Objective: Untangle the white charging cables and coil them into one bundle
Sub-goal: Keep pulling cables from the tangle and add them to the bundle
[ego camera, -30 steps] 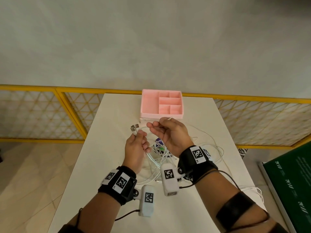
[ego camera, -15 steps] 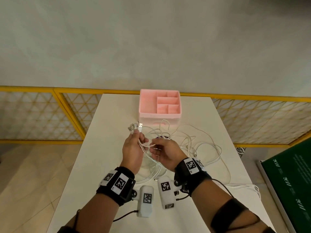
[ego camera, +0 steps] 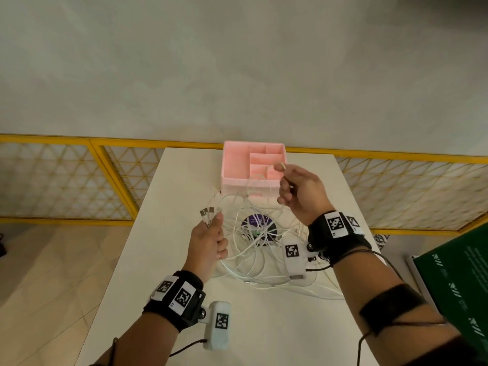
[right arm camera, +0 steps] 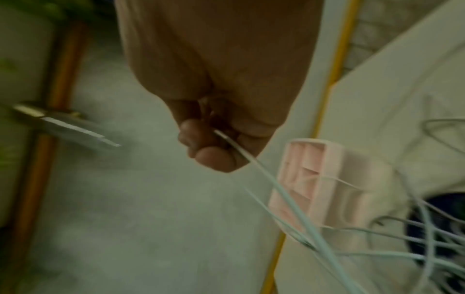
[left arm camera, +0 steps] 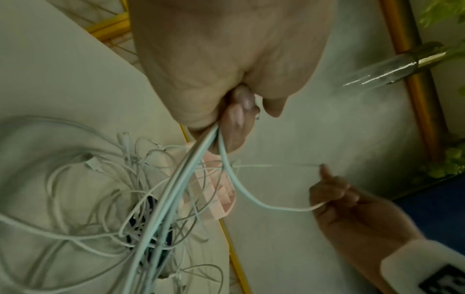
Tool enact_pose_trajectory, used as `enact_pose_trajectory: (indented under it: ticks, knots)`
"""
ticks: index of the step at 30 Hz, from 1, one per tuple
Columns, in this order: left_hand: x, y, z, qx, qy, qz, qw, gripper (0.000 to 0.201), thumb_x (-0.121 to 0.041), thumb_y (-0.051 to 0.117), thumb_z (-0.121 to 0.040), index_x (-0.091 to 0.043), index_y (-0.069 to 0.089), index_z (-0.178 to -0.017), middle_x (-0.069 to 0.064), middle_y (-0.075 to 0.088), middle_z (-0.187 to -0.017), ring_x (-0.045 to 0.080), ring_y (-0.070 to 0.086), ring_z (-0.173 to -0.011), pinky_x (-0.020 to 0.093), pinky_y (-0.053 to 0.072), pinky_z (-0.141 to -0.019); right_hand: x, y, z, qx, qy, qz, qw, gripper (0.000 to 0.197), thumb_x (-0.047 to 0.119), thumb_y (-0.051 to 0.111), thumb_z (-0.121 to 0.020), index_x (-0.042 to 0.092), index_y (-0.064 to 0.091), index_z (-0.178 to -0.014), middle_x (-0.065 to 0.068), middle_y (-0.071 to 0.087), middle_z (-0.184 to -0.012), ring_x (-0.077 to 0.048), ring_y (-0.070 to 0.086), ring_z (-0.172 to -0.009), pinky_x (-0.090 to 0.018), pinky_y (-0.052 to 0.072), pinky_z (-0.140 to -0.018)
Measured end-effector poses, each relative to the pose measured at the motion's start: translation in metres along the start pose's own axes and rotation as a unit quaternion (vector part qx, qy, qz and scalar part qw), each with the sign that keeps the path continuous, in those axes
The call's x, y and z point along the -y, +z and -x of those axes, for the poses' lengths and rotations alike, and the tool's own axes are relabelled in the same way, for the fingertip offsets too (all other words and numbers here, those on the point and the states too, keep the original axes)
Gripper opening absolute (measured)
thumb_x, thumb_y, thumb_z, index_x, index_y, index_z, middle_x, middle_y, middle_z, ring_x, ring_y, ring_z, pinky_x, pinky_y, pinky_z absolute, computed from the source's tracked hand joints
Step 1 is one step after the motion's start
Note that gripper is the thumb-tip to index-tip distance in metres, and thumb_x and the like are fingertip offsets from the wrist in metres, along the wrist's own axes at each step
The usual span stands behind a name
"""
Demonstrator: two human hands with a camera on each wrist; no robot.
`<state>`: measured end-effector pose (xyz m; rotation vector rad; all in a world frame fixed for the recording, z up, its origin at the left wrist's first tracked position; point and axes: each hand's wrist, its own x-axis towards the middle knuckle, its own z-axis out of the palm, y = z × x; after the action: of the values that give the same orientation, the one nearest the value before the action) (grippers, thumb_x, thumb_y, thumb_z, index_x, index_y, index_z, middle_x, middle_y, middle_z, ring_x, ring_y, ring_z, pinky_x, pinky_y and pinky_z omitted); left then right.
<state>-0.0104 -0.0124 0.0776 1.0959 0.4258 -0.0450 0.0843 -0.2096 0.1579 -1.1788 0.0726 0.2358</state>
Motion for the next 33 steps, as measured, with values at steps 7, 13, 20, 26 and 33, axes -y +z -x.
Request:
enact_pose_trajectory:
  ticks: [7, 13, 20, 26, 33]
  knots:
    - [-0.021, 0.019, -0.004, 0.000, 0.054, 0.012, 0.998, 0.027, -0.025, 0.055, -0.102, -0.012, 0.055, -0.078, -0.001, 0.036, -0.058, 0.007, 0.025, -0.042, 0.019, 0.019, -0.039, -0.015, 0.023, 0.034, 0.221, -0.028, 0.068, 0.972, 0.019, 0.000, 0.055, -0.090, 0.003, 0.070, -0.102, -0.010, 0.056, -0.064, -0.020, 0.049, -0.051, -0.031, 0.047, -0.056]
    - [-0.026, 0.028, -0.006, 0.034, 0.086, -0.071, 0.993, 0.030, -0.027, 0.062, -0.098, 0.002, 0.067, -0.104, 0.013, 0.075, -0.090, 0.017, 0.037, -0.053, 0.021, 0.031, -0.039, -0.070, 0.013, 0.048, 0.205, 0.063, 0.233, 0.949, 0.010, -0.002, 0.061, -0.091, 0.003, 0.069, -0.094, -0.016, 0.063, -0.070, -0.021, 0.057, -0.054, -0.027, 0.050, -0.057]
    - [-0.012, 0.023, 0.004, 0.133, 0.086, -0.125, 0.979, 0.028, -0.026, 0.071, -0.086, 0.002, 0.071, -0.089, 0.010, 0.055, -0.065, 0.008, 0.027, -0.040, 0.020, 0.021, -0.040, -0.070, 0.004, 0.027, 0.120, 0.178, -0.022, 0.976, 0.036, 0.018, 0.039, -0.099, -0.002, 0.062, -0.118, -0.013, 0.068, -0.093, -0.028, 0.064, -0.079, -0.039, 0.050, -0.073]
    - [0.011, 0.009, 0.007, 0.131, 0.025, -0.165, 0.977, 0.029, -0.017, 0.070, -0.092, 0.010, 0.063, -0.084, 0.012, 0.060, -0.070, 0.008, 0.025, -0.039, 0.019, 0.022, -0.042, -0.027, 0.014, -0.009, 0.038, 0.105, -0.120, 0.986, 0.031, 0.025, 0.042, -0.105, 0.001, 0.061, -0.107, -0.012, 0.068, -0.092, -0.021, 0.065, -0.075, -0.033, 0.058, -0.072]
    - [0.025, -0.016, 0.008, 0.113, -0.009, -0.192, 0.975, 0.018, -0.012, 0.066, -0.094, -0.004, 0.070, -0.078, 0.018, 0.066, -0.079, 0.007, 0.026, -0.040, 0.019, 0.022, -0.041, 0.010, 0.027, -0.024, 0.009, 0.018, 0.011, 1.000, 0.029, 0.029, 0.054, -0.101, 0.004, 0.066, -0.096, -0.003, 0.047, -0.056, -0.016, 0.038, -0.044, -0.023, 0.033, -0.044]
